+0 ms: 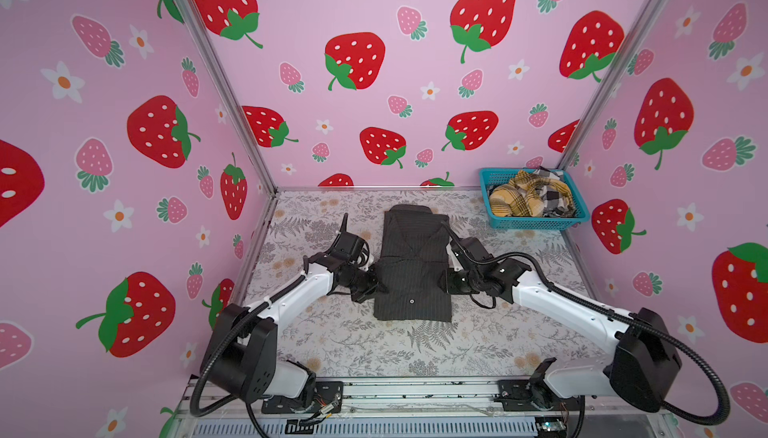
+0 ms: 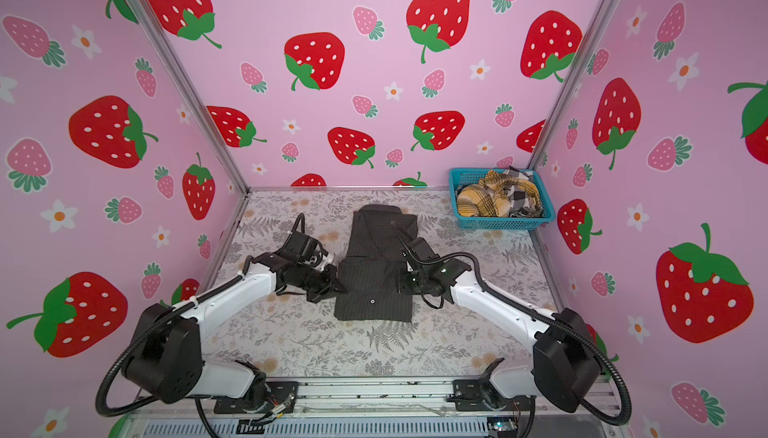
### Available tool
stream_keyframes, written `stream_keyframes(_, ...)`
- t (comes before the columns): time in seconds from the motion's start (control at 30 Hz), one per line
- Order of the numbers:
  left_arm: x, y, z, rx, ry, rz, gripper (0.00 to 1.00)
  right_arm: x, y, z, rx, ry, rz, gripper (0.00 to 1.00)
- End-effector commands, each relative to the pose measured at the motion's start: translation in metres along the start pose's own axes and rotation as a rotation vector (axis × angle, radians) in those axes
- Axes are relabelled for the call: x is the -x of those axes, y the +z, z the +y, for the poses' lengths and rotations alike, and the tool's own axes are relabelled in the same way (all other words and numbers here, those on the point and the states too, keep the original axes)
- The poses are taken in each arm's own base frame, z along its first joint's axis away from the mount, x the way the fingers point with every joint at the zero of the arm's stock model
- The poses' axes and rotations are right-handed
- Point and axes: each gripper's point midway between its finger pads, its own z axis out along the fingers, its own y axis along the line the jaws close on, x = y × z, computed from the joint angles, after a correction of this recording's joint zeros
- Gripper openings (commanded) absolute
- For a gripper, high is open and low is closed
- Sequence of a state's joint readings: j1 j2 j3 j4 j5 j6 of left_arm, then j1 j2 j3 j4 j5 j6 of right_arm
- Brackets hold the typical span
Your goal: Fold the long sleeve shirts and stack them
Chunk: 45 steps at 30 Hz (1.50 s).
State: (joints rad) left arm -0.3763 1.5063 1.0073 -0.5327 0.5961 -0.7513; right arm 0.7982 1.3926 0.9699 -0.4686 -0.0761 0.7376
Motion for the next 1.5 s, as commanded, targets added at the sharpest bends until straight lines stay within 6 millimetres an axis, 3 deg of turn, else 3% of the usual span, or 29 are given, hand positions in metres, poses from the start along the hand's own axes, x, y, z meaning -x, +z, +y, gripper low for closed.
stream_keyframes(0.0,0.047,0.01,0.002,0.052,0.018,-0.036,0.0,0.023,0.022,-0.012,-0.042,0.032,-0.014,0.22)
stream_keyframes(0.1,0.078,0.03,0.007,0.042,-0.026,-0.041,0.0,0.049,0.043,-0.015,-0.044,0.032,-0.006,0.16)
stream_keyframes(0.23,0.103,0.047,0.008,0.028,-0.055,-0.073,0.0,0.069,0.074,-0.032,-0.108,0.009,0.025,0.12)
stream_keyframes(0.43,0.105,0.076,0.05,0.125,-0.135,-0.045,0.0,0.07,0.12,-0.076,-0.186,0.031,0.1,0.07)
stream_keyframes(0.57,0.102,0.082,0.067,0.172,-0.158,-0.047,0.0,0.075,0.135,-0.074,-0.153,0.014,0.124,0.05)
stream_keyframes(0.67,0.097,0.081,0.068,0.168,-0.174,-0.038,0.0,0.09,0.131,-0.067,-0.153,-0.008,0.108,0.07)
stream_keyframes(0.73,0.095,0.068,0.056,0.142,-0.162,-0.058,0.01,0.107,0.114,-0.057,-0.148,-0.025,0.073,0.1)
stream_keyframes(0.83,0.09,0.029,0.027,0.121,-0.096,-0.121,0.26,0.125,0.077,-0.04,-0.135,-0.048,0.011,0.25)
stream_keyframes(0.9,0.08,-0.006,0.008,0.101,-0.038,-0.165,0.39,0.126,0.044,-0.03,-0.136,-0.065,-0.033,0.4)
stream_keyframes(1.0,0.05,-0.047,0.002,0.108,0.023,-0.208,0.56,0.101,0.01,-0.028,-0.158,-0.061,-0.053,0.5)
stream_keyframes(1.07,0.024,-0.058,0.012,0.1,0.025,-0.188,0.63,0.072,-0.002,-0.028,-0.148,-0.047,-0.039,0.51)
stream_keyframes(1.1,0.008,-0.059,0.019,0.093,0.015,-0.161,0.64,0.053,-0.004,-0.027,-0.134,-0.038,-0.023,0.56)
stream_keyframes(1.3,-0.065,-0.031,0.063,0.002,-0.115,-0.005,0.72,-0.045,-0.005,-0.017,0.003,0.056,0.056,0.62)
stream_keyframes(1.47,-0.08,-0.01,0.09,0.0,-0.175,0.02,0.78,-0.082,0.001,-0.019,0.097,0.132,0.088,0.7)
